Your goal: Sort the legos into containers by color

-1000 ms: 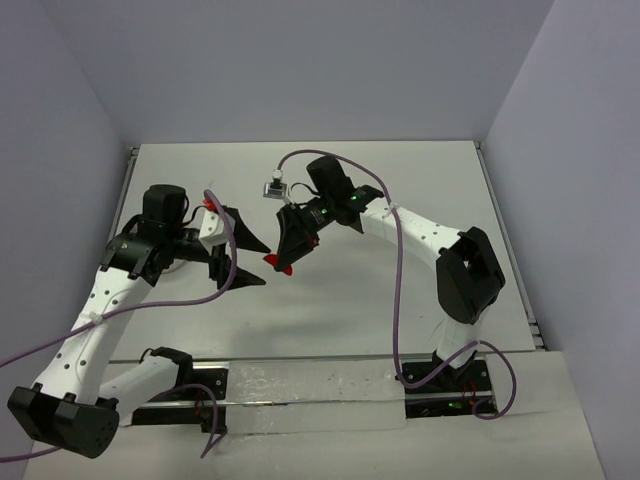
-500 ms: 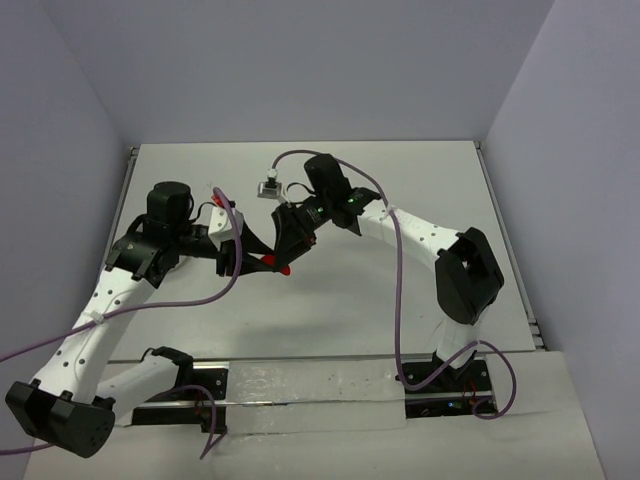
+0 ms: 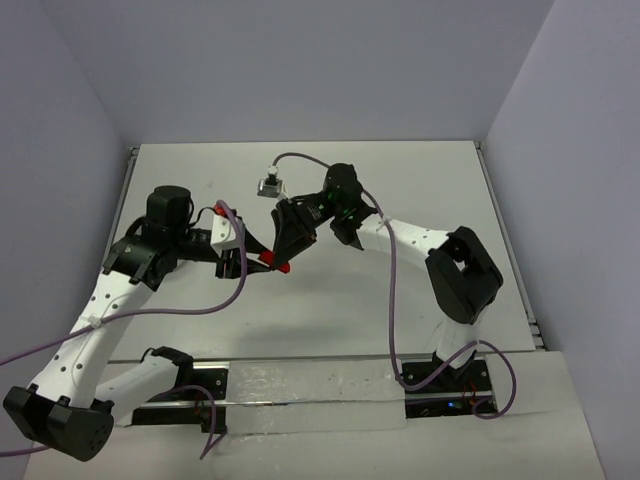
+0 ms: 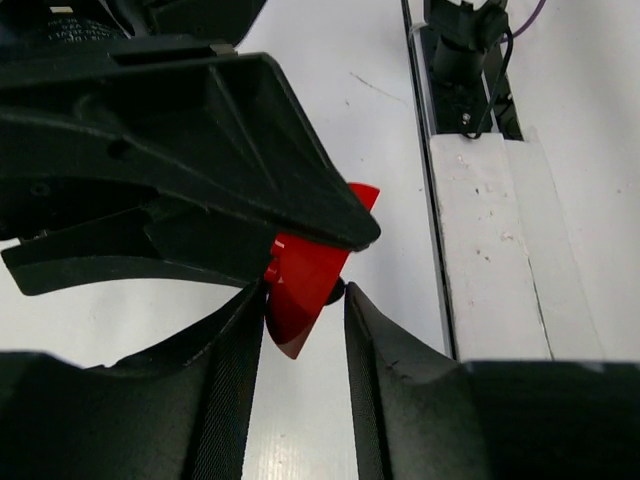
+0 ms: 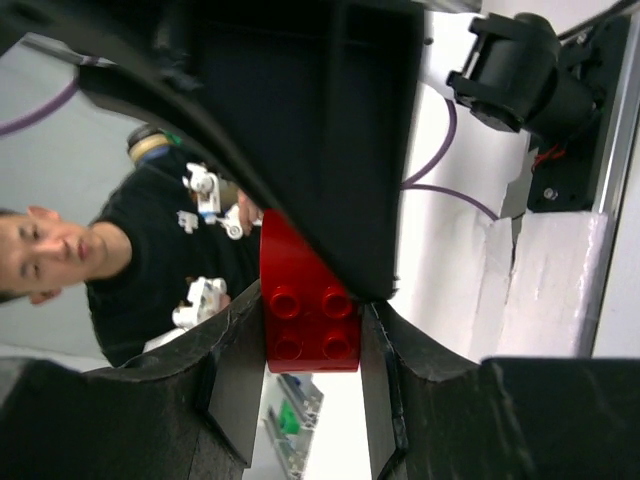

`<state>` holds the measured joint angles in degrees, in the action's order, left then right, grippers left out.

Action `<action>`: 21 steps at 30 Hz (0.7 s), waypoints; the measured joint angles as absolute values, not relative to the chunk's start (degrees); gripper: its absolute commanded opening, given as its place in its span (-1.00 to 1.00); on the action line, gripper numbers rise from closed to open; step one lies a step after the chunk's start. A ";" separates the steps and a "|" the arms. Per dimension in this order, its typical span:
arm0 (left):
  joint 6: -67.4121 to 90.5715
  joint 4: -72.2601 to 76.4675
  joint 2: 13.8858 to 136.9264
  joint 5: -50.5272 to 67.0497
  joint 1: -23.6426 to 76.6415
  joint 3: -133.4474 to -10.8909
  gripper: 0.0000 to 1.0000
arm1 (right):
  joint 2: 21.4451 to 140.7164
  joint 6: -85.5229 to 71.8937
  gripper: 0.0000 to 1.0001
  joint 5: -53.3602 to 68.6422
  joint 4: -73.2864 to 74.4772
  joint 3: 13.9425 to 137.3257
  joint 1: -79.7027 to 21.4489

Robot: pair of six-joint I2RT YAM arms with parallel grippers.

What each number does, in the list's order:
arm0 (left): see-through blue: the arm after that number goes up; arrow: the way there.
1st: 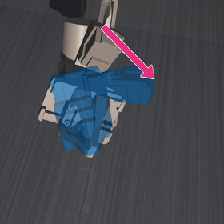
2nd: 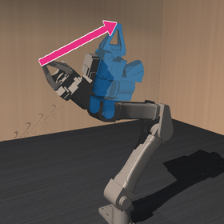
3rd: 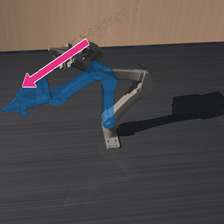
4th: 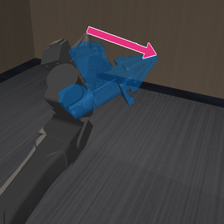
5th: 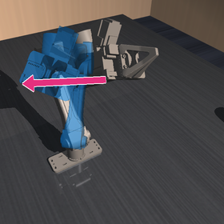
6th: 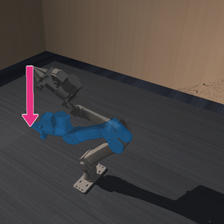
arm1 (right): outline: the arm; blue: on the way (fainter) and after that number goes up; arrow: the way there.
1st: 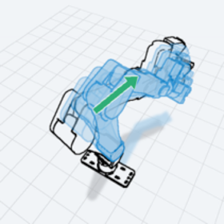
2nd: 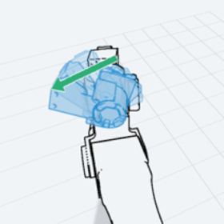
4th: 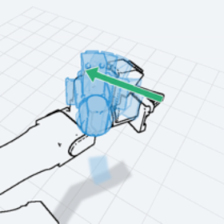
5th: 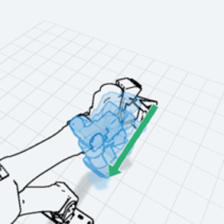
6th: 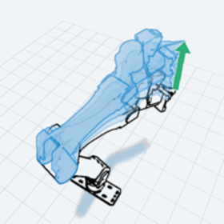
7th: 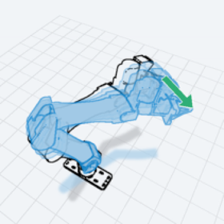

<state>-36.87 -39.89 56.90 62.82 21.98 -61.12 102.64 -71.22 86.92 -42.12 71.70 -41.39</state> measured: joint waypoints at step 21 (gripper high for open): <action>-36.13 -42.95 56.81 62.79 22.20 -62.31 0.34 | 104.77 -91.49 -1.00 86.46 -67.42 70.55 -41.50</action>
